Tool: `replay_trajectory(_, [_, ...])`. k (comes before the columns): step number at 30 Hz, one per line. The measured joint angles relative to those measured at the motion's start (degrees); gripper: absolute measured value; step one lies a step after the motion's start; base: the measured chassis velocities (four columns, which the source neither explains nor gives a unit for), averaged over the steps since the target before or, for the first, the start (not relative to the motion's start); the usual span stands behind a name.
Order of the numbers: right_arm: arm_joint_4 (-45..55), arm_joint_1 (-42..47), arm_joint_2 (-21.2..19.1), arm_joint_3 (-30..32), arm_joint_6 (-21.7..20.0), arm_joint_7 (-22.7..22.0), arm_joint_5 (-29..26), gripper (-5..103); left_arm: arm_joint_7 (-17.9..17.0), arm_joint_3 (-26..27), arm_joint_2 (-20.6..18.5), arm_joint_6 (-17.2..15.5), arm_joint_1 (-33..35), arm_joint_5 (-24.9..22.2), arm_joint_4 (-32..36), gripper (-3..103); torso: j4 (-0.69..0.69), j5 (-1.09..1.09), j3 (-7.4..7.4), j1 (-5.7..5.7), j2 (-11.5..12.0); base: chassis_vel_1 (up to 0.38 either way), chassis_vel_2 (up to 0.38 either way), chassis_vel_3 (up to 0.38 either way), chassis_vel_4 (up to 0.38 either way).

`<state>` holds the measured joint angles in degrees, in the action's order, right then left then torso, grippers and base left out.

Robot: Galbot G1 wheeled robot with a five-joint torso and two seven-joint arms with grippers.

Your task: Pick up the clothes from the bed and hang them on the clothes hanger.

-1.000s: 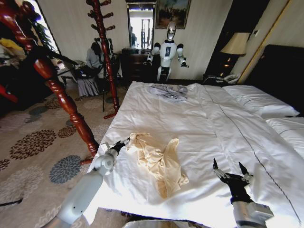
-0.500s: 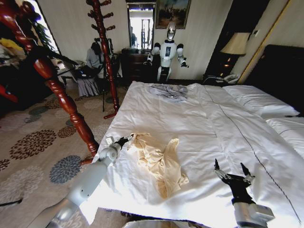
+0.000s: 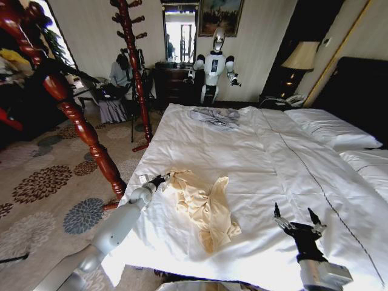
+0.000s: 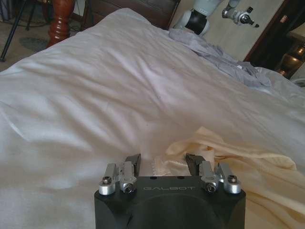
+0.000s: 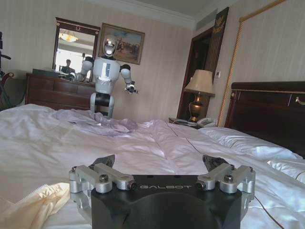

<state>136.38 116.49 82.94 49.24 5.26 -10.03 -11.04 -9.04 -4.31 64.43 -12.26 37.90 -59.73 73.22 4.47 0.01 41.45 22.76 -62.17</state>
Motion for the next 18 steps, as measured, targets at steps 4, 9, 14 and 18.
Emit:
replay_trajectory(4, [0.1,0.0,0.0,0.0,-0.1,0.0,0.0,100,0.1,-0.8,0.4,0.0,-0.3,0.1,-0.8,43,0.0,0.0,0.0,0.0,0.0,0.0,0.0,0.0,0.0])
replay_trajectory(9, [0.3,-0.2,-0.1,0.1,-0.3,-0.1,-0.2,100,0.0,-1.4,0.8,-0.2,0.2,-0.1,-0.2,26,0.0,0.0,0.0,0.0,0.0,0.0,0.0,0.0,0.0])
replay_trajectory(14, [0.2,-0.5,-0.1,0.1,-0.3,-0.2,-0.2,100,-1.1,-1.4,0.9,-0.2,0.9,0.0,1.2,21,0.0,0.0,0.0,0.0,0.0,0.0,0.0,0.0,0.0])
replay_trajectory(18, [-0.2,-0.9,-0.3,0.0,-0.6,-0.5,-0.3,100,-2.1,-0.8,0.5,-0.2,1.4,0.2,3.0,12,0.0,0.0,0.0,0.0,0.0,0.0,0.0,0.0,0.0])
